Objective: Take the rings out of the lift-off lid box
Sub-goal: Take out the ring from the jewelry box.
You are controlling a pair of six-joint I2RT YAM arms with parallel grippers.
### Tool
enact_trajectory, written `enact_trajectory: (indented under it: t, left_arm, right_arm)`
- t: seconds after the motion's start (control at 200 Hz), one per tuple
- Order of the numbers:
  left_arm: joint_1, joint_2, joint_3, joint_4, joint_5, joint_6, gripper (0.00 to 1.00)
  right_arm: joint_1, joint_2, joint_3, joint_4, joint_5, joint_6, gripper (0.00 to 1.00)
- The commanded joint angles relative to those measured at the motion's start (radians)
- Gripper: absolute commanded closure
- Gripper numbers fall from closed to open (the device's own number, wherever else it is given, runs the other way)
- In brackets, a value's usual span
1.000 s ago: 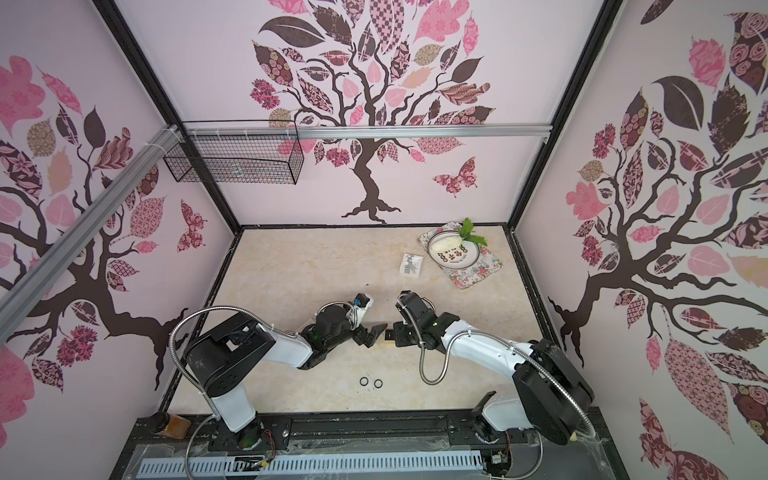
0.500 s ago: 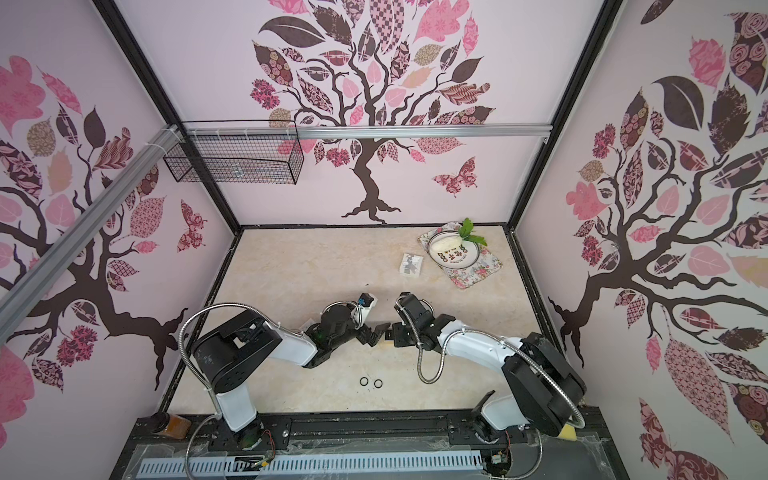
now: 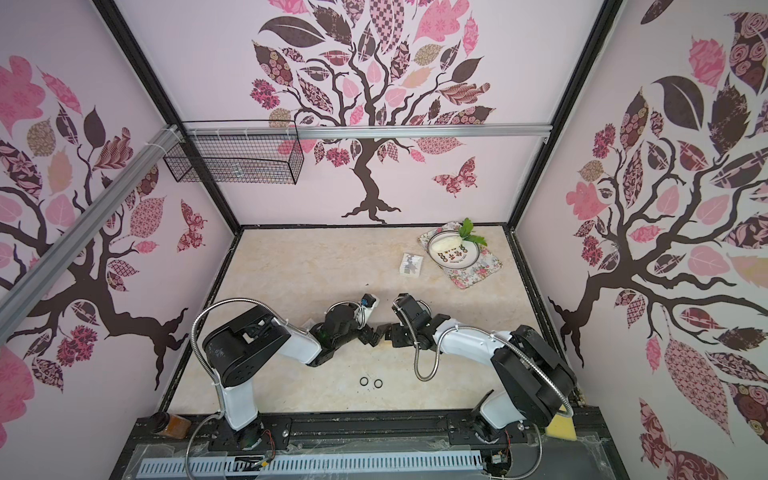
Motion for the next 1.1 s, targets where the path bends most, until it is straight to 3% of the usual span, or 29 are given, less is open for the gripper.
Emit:
enact_trajectory:
  t: [0.0,0.21,0.46,0.86,1.095]
  left_arm:
    - [-0.007,0.017,0.032,-0.001,0.002,-0.002,0.02]
    - [-0.008,0.021,0.028,0.001,0.006,-0.007,0.02]
    - [-0.010,0.026,0.019,0.008,0.011,-0.011,0.02]
    - [-0.010,0.031,0.019,0.013,0.020,-0.021,0.02]
    - [-0.011,0.010,0.000,0.013,0.020,-0.024,0.02]
  right_arm:
    - [0.002,0.030,0.027,0.003,0.012,0.030,0.77]
    - [0.002,0.055,0.029,0.012,0.008,0.028,0.82]
    - [0.003,0.043,0.030,0.006,0.006,0.024,1.00]
    - [0.003,-0.089,-0.050,0.066,-0.021,0.010,1.00]
    - [0.002,-0.086,-0.086,0.104,-0.039,0.027,1.00]
